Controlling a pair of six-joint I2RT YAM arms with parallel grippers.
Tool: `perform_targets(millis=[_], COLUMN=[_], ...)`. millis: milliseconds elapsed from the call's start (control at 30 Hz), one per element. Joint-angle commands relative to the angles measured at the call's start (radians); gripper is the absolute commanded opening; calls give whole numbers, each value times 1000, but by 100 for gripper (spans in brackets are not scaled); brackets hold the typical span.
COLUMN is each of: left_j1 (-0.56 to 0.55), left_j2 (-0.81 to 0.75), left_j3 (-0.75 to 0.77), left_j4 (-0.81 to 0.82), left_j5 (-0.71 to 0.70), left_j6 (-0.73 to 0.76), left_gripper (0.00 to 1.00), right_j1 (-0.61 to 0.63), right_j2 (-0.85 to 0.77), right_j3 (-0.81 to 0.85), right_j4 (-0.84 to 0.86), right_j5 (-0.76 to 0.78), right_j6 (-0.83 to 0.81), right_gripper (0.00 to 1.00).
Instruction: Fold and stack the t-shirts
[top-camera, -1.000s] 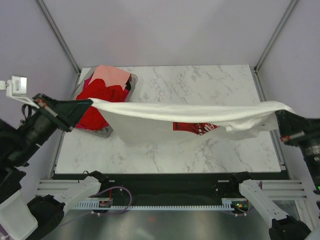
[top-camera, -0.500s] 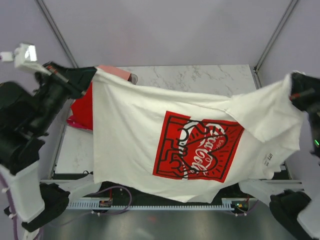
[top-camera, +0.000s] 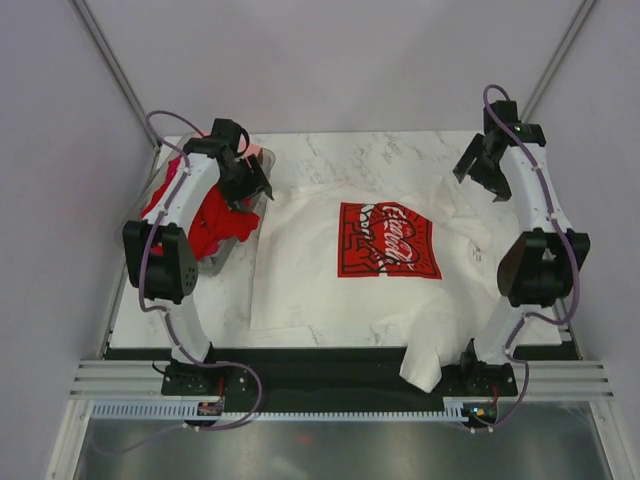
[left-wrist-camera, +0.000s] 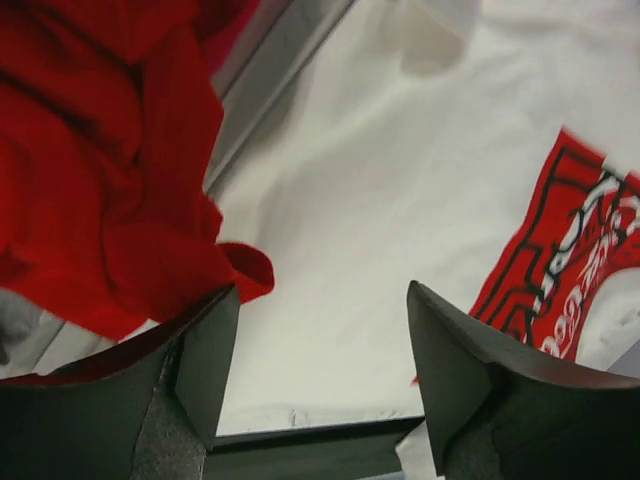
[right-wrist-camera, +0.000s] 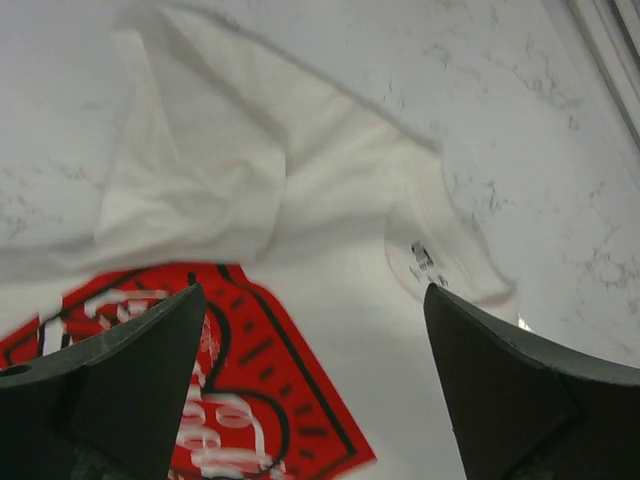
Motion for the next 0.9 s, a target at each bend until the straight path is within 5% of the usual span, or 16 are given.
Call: perform_targets(millis=[0, 167, 333, 567, 733, 867], left_j1=[-16, -54, -80, -83, -85, -88], left_j2=[-298, -458, -643, -930, -1073, -1159], left_j3=[-46, -309, -583, -828, -917, -953], left_j4=[10, 74, 185, 234, 269, 312], left_j5=[11, -35, -8, 10, -113, -85], left_j6=[46, 51, 65, 163, 209, 221], left_gripper=[76, 73, 69, 66, 66, 66], right_j1=[29, 29, 28, -12, -20, -20], right_j2=[-385, -541, -537, -292, -96, 90], right_j3=[-152, -601, -778, -658, -515, -418], right_j4=[123, 294, 425, 531, 600, 606], right_j5=[-104, -201, -267, -287, -299, -310], right_j6=[-25, -22, -18, -34, -4, -1], right_gripper=[98, 98, 97, 88, 72, 57])
